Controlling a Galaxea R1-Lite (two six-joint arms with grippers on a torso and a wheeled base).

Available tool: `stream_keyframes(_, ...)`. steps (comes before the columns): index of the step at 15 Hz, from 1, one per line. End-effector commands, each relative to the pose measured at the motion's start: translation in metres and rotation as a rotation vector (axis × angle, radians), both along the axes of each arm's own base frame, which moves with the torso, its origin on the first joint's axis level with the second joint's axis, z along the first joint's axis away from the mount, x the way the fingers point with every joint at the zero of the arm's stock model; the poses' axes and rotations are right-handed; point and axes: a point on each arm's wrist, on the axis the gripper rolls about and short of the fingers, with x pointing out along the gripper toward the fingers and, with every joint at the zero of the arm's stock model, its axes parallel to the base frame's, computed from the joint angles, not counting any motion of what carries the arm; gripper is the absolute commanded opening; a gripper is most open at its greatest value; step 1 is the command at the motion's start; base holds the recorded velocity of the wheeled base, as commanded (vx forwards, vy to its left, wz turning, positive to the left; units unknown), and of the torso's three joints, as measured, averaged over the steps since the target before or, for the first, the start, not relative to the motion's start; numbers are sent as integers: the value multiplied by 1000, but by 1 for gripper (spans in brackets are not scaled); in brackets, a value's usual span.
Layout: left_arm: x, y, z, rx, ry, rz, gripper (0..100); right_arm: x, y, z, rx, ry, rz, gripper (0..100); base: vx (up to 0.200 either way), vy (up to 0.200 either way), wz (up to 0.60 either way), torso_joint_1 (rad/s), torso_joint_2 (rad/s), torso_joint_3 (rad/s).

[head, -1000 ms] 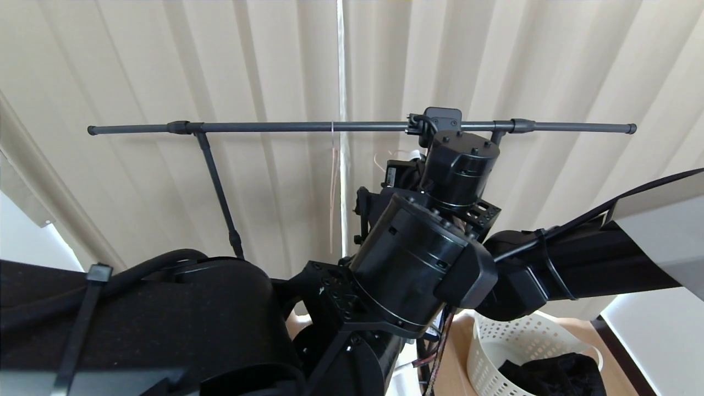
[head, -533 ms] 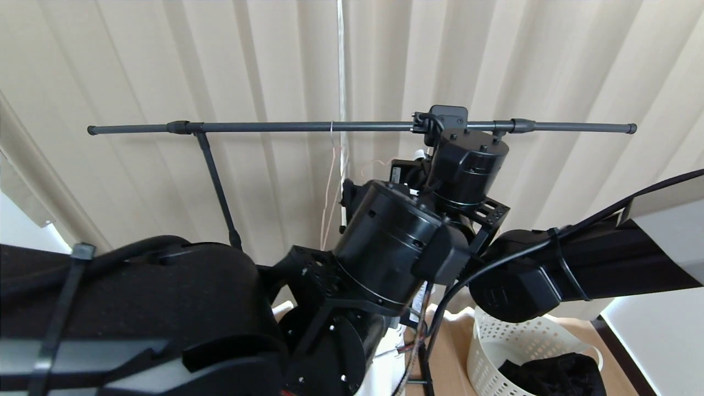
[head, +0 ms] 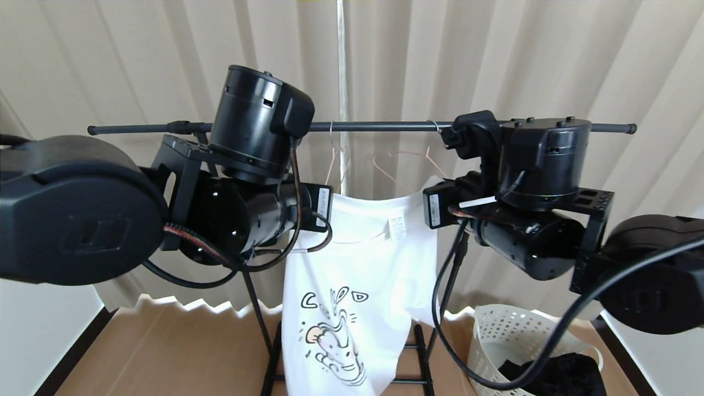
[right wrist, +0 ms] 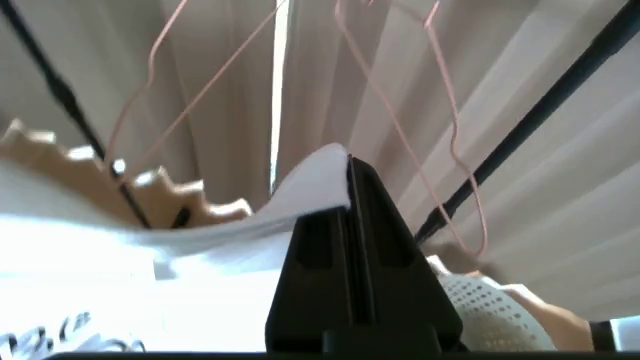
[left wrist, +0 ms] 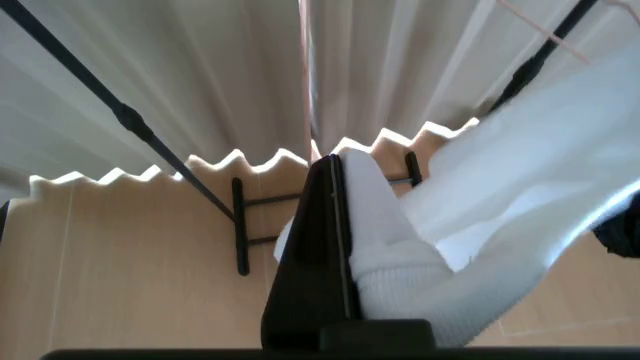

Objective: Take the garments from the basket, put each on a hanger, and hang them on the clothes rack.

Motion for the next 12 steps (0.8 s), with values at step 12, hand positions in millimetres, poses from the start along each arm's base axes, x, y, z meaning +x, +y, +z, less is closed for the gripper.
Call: stream_keyframes(12, 16, -8, 5, -16, -25, 20, 0, -59, -44, 34, -22, 164, 244, 0, 0, 0, 0, 0, 0, 0)
